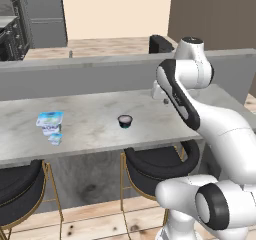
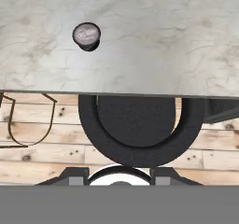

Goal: Stack the yogurt containers by placing the smaller containers on top of the larger containers.

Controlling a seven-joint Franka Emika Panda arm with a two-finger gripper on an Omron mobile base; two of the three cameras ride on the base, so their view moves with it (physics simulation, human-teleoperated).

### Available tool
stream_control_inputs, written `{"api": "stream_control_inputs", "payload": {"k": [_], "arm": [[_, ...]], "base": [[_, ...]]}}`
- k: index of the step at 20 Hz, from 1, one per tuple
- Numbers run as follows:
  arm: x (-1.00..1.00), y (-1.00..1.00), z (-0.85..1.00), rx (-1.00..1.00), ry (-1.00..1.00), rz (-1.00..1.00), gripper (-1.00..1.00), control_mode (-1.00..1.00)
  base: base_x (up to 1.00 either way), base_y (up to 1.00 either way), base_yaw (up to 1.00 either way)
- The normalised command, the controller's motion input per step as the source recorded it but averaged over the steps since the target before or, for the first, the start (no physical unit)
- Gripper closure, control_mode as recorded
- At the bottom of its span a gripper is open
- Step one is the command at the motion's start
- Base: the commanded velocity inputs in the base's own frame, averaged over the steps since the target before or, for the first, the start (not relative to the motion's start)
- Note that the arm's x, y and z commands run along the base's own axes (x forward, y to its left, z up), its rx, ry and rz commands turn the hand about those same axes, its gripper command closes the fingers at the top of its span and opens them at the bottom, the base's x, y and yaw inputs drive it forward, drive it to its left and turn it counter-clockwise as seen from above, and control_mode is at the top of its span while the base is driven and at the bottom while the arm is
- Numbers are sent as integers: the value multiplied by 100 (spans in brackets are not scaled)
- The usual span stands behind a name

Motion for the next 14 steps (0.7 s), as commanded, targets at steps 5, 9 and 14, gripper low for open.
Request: {"api": "stream_control_inputs", "payload": {"k": [5, 9, 14], "arm": [[-14, 0, -4, 0, -1, 0, -100, -100], [-16, 2, -11, 0, -20, 0, -100, -100], [-17, 0, -3, 8, -13, 0, -100, -100]], "base": [[0, 0, 0], [0, 0, 0], [0, 0, 0]]}}
